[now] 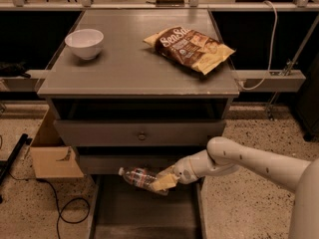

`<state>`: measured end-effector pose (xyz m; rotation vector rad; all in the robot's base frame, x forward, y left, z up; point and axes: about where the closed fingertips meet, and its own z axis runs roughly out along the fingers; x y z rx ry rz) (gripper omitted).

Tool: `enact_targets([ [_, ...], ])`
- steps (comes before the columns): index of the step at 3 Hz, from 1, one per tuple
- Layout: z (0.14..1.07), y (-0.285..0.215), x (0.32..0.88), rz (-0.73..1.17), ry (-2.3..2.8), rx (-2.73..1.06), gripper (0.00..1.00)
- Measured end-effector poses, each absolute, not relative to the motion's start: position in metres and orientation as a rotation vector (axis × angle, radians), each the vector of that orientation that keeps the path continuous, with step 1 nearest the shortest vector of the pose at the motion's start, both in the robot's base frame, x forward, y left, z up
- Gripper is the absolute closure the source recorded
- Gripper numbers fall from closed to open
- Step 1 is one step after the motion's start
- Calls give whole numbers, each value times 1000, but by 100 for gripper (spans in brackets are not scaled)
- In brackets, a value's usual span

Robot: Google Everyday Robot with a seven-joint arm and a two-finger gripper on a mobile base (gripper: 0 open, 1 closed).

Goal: Place water bottle into bottom drawer

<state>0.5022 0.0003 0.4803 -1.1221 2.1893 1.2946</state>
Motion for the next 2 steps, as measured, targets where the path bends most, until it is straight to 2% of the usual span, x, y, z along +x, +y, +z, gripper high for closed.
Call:
enact_targets([
  [2, 471, -9, 489, 1301, 2216, -1087, 100],
])
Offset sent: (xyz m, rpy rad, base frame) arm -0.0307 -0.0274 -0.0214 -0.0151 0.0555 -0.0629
